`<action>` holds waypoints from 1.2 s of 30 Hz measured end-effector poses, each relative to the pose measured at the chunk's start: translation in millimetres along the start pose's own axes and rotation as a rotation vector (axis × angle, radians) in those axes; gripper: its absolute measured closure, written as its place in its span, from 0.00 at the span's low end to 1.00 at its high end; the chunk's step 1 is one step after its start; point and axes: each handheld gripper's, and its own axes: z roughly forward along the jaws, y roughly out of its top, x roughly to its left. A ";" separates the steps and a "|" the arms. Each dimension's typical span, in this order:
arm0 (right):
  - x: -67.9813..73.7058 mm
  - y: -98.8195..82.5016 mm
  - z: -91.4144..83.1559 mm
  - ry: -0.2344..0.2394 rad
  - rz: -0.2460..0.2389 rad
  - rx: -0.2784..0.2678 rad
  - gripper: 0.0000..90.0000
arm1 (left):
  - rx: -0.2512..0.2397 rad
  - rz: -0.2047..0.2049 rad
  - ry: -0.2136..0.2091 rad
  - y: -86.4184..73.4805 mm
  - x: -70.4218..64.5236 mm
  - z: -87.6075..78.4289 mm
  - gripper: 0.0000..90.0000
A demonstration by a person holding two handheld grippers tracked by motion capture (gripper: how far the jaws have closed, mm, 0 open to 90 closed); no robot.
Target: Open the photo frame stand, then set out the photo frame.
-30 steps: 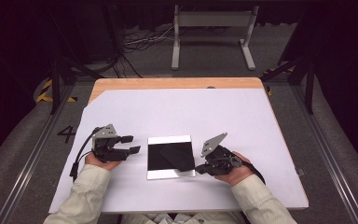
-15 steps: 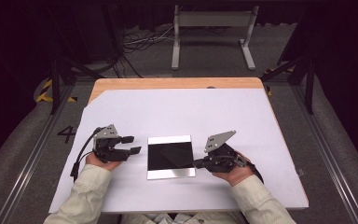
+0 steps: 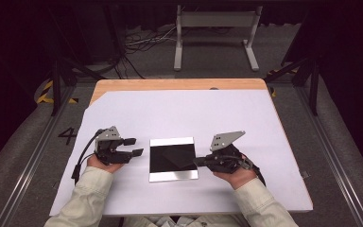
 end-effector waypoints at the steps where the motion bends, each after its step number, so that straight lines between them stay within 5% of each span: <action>1: 0.1 0.2 -0.8 -0.001 0.000 -0.001 1.00 | 0.001 -0.001 0.000 0.0 -0.1 0.1 0.47; 10: -1.3 0.8 -4.0 -0.022 0.009 0.015 0.99 | 0.004 -0.001 0.006 0.2 0.8 1.2 0.47; 15: -2.0 4.3 -7.6 -0.058 0.050 0.022 0.97 | 0.012 -0.026 0.028 0.9 3.2 3.1 0.48; 25: -7.4 7.5 -22.0 -0.114 0.088 0.013 0.94 | 0.021 -0.014 0.025 2.9 1.6 6.6 0.48; 36: -18.8 9.7 -23.9 -0.115 0.147 0.023 0.87 | 0.020 -0.022 0.027 2.9 0.2 5.6 0.47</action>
